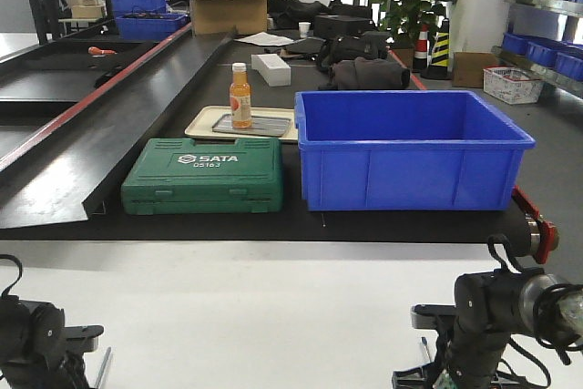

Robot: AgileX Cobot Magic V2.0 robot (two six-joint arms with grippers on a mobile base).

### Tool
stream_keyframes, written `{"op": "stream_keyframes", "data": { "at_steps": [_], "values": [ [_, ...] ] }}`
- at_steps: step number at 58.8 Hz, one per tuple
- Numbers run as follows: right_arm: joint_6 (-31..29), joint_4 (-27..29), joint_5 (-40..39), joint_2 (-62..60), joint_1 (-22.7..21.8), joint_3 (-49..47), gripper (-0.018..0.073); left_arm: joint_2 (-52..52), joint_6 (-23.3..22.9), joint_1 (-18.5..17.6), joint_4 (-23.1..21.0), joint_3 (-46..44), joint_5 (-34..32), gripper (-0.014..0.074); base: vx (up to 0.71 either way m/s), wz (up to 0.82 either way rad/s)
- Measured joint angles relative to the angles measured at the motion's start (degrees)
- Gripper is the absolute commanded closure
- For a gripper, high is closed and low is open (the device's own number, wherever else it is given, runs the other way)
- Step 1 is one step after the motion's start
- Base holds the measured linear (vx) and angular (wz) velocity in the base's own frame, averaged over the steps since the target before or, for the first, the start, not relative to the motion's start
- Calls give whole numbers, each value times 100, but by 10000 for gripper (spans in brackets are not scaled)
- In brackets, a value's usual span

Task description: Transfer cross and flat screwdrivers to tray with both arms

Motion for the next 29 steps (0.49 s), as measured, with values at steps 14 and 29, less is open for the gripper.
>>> {"op": "stream_keyframes", "data": {
  "at_steps": [14, 29],
  "values": [
    [-4, 0, 0, 0, 0, 0, 570, 6, 116, 0, 40, -17, 68, 459, 0, 0],
    [-18, 0, 0, 0, 0, 0, 570, 6, 391, 0, 43, -17, 96, 602, 0, 0]
  ]
}}
